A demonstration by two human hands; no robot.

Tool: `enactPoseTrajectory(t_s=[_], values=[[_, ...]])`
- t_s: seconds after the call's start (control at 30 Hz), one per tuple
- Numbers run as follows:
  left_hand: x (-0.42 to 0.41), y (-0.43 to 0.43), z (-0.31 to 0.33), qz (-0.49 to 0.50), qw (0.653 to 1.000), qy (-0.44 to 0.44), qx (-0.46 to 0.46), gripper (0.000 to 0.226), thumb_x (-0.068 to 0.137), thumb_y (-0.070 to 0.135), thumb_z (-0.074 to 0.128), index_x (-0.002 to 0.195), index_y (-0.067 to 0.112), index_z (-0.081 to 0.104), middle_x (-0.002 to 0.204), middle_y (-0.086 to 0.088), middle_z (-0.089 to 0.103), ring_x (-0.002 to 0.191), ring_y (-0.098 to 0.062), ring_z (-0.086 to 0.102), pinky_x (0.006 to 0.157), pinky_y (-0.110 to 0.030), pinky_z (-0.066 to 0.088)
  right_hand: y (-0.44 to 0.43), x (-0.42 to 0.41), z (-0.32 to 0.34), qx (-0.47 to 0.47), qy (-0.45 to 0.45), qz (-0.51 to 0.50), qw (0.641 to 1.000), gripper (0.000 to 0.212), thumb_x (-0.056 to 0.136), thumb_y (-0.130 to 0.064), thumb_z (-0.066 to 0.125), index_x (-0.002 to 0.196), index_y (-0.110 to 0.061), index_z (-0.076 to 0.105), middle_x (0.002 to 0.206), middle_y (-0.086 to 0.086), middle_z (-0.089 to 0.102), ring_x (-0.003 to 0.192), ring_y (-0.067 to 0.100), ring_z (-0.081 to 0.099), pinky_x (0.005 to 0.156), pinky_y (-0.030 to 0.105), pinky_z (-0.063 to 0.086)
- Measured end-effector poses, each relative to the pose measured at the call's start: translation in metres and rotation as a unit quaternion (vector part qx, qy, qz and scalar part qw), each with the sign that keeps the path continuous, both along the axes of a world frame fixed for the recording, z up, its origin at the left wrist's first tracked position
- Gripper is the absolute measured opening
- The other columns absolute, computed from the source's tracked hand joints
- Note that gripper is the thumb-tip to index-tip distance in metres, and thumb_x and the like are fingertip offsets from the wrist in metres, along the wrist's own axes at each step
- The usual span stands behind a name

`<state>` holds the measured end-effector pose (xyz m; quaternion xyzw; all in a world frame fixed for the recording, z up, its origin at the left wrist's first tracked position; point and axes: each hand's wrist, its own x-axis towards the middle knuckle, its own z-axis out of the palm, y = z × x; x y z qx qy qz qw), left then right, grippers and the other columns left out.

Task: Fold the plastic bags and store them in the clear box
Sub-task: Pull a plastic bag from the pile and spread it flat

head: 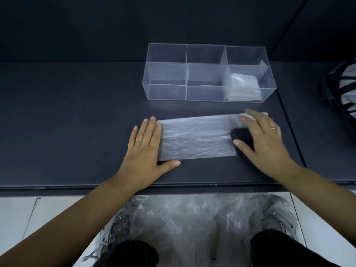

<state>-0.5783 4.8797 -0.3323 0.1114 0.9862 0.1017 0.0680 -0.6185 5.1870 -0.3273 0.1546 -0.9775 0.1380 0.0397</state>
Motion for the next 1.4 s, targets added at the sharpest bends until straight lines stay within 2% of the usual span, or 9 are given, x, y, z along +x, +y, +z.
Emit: enactPoseTrajectory(t_s=[0.23, 0.37, 0.53, 0.67, 0.73, 0.93, 1.03, 1.17, 1.4], values=[[0.012, 0.039, -0.002, -0.138, 0.988, 0.007, 0.067, 0.086, 0.089, 0.065, 0.036, 0.152, 0.011, 0.013, 0.161, -0.002, 0.006, 0.144, -0.008, -0.010, 0.117, -0.025, -0.013, -0.019, 0.026, 0.000, -0.028, 0.033, 0.062, 0.997, 0.012, 0.073, -0.008, 0.081, 0.078, -0.011, 0.071, 0.086, 0.006, 0.059, 0.079, 0.028, 0.052, 0.068, 0.034, 0.036], [0.013, 0.046, -0.005, -0.086, 0.993, 0.036, 0.067, 0.078, 0.089, 0.056, 0.052, 0.146, 0.006, 0.034, 0.155, -0.007, 0.029, 0.144, -0.019, 0.024, 0.120, -0.034, 0.015, -0.026, 0.022, 0.007, -0.021, -0.050, 0.053, 0.997, 0.009, 0.083, -0.006, 0.069, 0.078, -0.010, 0.064, 0.092, 0.004, 0.056, 0.089, 0.027, 0.051, 0.077, 0.038, 0.038], [0.007, 0.046, -0.005, -0.089, 0.966, 0.215, 0.111, 0.020, 0.082, 0.010, 0.072, 0.100, 0.003, 0.075, 0.107, -0.009, 0.072, 0.097, -0.025, 0.070, 0.082, -0.039, 0.058, -0.017, 0.026, 0.029, -0.098, -0.142, 0.033, 0.984, 0.012, 0.089, -0.015, 0.062, 0.082, -0.023, 0.056, 0.099, -0.006, 0.049, 0.099, 0.017, 0.044, 0.092, 0.030, 0.034], [0.008, 0.046, 0.000, -0.107, 0.966, 0.217, 0.095, 0.019, 0.086, 0.014, 0.058, 0.090, 0.007, 0.076, 0.099, -0.004, 0.074, 0.087, -0.022, 0.072, 0.071, -0.032, 0.058, -0.041, 0.039, 0.037, -0.020, -0.074, 0.078, 0.994, 0.064, 0.075, -0.065, 0.059, 0.123, -0.023, 0.052, 0.131, -0.005, 0.045, 0.124, 0.016, 0.034, 0.100, 0.026, 0.015], [0.008, 0.048, 0.003, -0.103, 0.969, 0.209, 0.085, 0.014, 0.079, 0.011, 0.065, 0.088, 0.009, 0.076, 0.096, -0.003, 0.074, 0.083, -0.021, 0.072, 0.069, -0.031, 0.057, -0.061, 0.043, 0.029, 0.033, -0.059, 0.146, 0.987, 0.079, 0.069, -0.062, 0.067, 0.134, -0.022, 0.048, 0.134, -0.005, 0.050, 0.126, 0.016, 0.039, 0.106, 0.030, 0.015], [0.001, 0.025, 0.013, -0.021, 0.975, 0.126, 0.181, 0.015, 0.088, 0.016, 0.064, 0.092, 0.017, 0.078, 0.091, 0.003, 0.076, 0.080, -0.016, 0.070, 0.080, -0.022, 0.046, -0.050, 0.019, 0.012, -0.163, -0.066, 0.037, 0.984, 0.003, 0.085, -0.013, 0.069, 0.084, -0.015, 0.071, 0.094, -0.009, 0.072, 0.089, 0.014, 0.065, 0.084, 0.029, 0.047], [-0.007, 0.001, 0.016, 0.138, 0.929, -0.009, 0.343, 0.012, 0.087, 0.019, 0.069, 0.095, 0.022, 0.077, 0.095, 0.012, 0.074, 0.086, 0.008, 0.065, 0.081, -0.004, 0.043, -0.030, 0.002, 0.012, -0.304, -0.182, -0.063, 0.933, 0.014, 0.089, -0.017, 0.066, 0.075, -0.021, 0.067, 0.077, -0.013, 0.069, 0.075, 0.000, 0.062, 0.076, 0.011, 0.045], [-0.020, -0.020, 0.017, 0.262, 0.854, -0.095, 0.440, 0.011, 0.087, 0.025, 0.069, 0.078, 0.029, 0.075, 0.076, 0.019, 0.072, 0.070, 0.010, 0.061, 0.068, -0.004, 0.044, -0.026, -0.014, 0.008, -0.339, -0.204, -0.129, 0.909, 0.017, 0.091, -0.020, 0.063, 0.077, -0.011, 0.065, 0.069, -0.004, 0.069, 0.064, 0.003, 0.060, 0.072, 0.016, 0.046], [-0.029, -0.021, 0.013, 0.327, 0.863, -0.051, 0.383, 0.015, 0.089, 0.021, 0.066, 0.075, 0.016, 0.071, 0.067, 0.002, 0.067, 0.068, -0.015, 0.062, 0.072, -0.029, 0.050, -0.036, -0.026, 0.004, -0.256, -0.165, -0.187, 0.934, 0.020, 0.089, -0.027, 0.064, 0.070, -0.021, 0.063, 0.067, -0.003, 0.069, 0.071, 0.016, 0.066, 0.072, 0.033, 0.054]])
